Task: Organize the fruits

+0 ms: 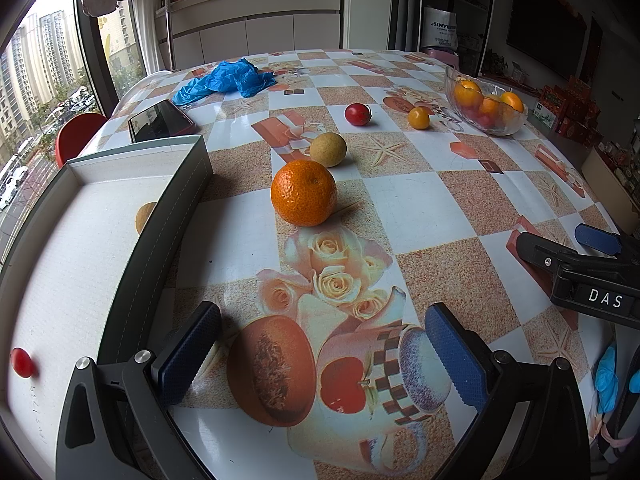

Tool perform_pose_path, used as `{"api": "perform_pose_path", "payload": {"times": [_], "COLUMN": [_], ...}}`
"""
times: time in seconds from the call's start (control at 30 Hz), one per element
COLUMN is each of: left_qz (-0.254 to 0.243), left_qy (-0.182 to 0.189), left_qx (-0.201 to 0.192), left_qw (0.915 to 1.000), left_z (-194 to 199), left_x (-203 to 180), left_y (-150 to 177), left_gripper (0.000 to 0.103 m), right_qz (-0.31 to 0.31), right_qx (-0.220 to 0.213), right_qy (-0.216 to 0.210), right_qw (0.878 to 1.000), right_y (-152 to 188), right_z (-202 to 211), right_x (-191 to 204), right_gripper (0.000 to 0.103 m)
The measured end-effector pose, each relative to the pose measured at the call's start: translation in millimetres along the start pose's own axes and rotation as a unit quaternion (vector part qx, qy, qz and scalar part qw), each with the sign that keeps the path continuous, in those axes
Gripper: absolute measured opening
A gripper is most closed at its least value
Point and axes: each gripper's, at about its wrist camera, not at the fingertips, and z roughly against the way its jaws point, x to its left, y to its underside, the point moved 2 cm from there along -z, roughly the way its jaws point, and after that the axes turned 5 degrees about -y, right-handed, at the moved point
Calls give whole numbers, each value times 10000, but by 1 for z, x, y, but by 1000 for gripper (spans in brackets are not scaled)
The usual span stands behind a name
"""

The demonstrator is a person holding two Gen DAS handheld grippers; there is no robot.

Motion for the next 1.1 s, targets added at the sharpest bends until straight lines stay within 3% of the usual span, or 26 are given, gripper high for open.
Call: {"api": "perform_pose_path", "payload": {"times": [0.93, 1.1], "left_qz": [2, -35], "left_qy": [5, 43], "left_qx": [2, 10], "left_qw": [10000, 10000], "left_z": [0, -1], "left_x": [0, 1], "left_y": [0, -1], "left_gripper": [102, 102], "right_qz": [13, -85], "right_qx": [18, 648], "right_qy": [7, -36], "right_qw": [10000, 9979], "right_y": [0, -15], "right_z": [0, -10], "right_x": [1, 1], "right_gripper": [103, 103]}}
